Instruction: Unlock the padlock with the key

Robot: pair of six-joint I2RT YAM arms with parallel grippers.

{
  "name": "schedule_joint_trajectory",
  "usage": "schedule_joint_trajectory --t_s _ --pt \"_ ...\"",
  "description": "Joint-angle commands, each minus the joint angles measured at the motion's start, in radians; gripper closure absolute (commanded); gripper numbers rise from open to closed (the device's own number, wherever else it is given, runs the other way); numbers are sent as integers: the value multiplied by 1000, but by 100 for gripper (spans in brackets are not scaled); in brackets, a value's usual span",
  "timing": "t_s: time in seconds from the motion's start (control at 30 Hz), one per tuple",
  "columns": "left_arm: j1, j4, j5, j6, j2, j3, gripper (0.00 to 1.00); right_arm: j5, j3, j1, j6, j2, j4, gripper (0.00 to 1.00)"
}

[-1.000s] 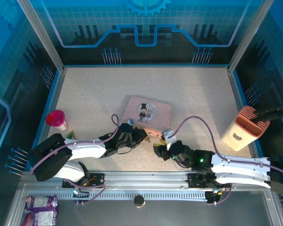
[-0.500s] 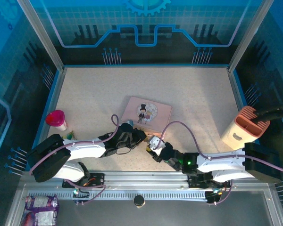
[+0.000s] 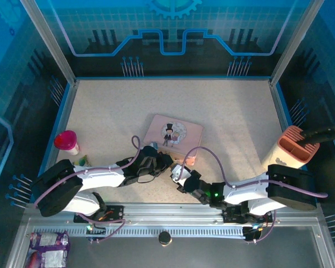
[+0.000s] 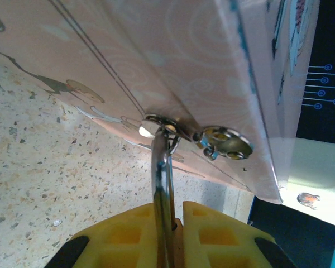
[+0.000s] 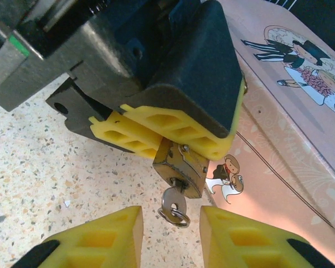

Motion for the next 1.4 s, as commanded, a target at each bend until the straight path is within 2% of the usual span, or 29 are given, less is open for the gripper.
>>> schedule_joint_trajectory --t_s 0.0,0.4,0.67,0.8,0.97,1.07,1.17,1.2,1.37 --pt "-1 53 6 32 -50 37 100 63 16 12 -17 22 103 70" --pt "-2 57 8 28 -38 33 100 59 45 18 22 69 118 80" --pt "-3 30 9 31 -39 41 100 35 46 4 136 37 63 93" --pt "-4 41 12 29 -29 40 100 -23 20 -34 283 -8 53 97" --pt "-4 53 17 31 -9 41 100 -132 -3 -93 566 -53 19 100" --pt "-4 -16 14 44 -6 65 100 -252 -35 -150 751 -41 48 100" --pt "-4 -56 10 56 -4 75 100 -298 -63 -161 851 -12 105 100" --pt "-4 -61 8 58 -3 76 97 -298 -56 -157 864 -8 84 100" --pt "1 -162 -13 74 -21 95 66 -252 -37 -138 896 16 13 100"
